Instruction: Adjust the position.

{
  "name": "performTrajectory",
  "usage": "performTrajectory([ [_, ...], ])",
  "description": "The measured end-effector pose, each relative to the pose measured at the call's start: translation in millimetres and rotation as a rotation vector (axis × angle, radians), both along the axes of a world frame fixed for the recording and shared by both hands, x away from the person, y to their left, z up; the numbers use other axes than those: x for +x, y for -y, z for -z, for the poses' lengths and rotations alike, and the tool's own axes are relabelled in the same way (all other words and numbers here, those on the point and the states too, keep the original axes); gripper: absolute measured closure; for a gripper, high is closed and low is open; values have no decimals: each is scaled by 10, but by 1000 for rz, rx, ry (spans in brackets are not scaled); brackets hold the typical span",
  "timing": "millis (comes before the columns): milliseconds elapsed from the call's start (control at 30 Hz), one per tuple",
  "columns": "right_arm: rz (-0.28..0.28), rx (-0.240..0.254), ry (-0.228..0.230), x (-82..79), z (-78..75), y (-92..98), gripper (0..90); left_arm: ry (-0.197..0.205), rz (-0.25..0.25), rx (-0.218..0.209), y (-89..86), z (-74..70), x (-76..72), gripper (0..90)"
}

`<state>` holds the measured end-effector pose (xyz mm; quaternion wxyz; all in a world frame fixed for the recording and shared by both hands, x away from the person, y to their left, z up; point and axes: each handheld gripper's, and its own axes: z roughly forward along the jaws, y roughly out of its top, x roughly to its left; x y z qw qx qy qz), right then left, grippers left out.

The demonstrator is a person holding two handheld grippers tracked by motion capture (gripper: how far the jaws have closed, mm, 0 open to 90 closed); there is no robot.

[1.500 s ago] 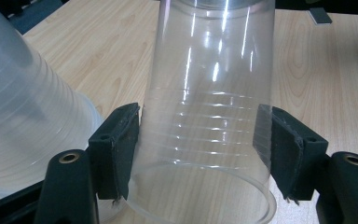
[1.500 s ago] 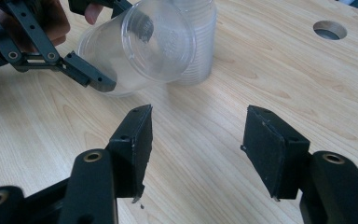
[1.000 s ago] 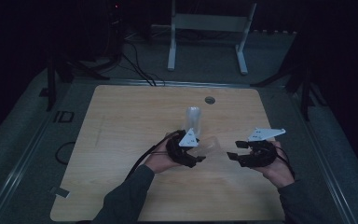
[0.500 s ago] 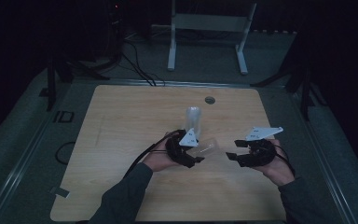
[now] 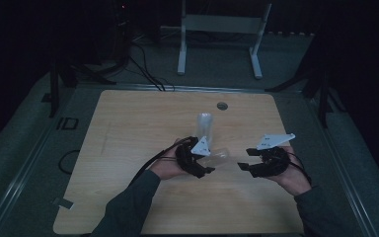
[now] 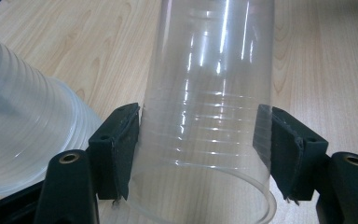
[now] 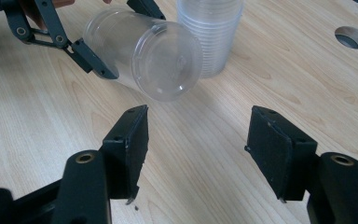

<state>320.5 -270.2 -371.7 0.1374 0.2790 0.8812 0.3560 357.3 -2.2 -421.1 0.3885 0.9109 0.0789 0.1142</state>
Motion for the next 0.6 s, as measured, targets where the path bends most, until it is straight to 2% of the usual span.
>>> performTrajectory([
  [467, -43, -45, 3, -3, -33, -83, 382, -1, 38, 54, 39, -17, -6, 323],
  [600, -65, -72, -6, -2, -38, -111, 382, 3, 52, 75, 54, -21, -4, 323],
])
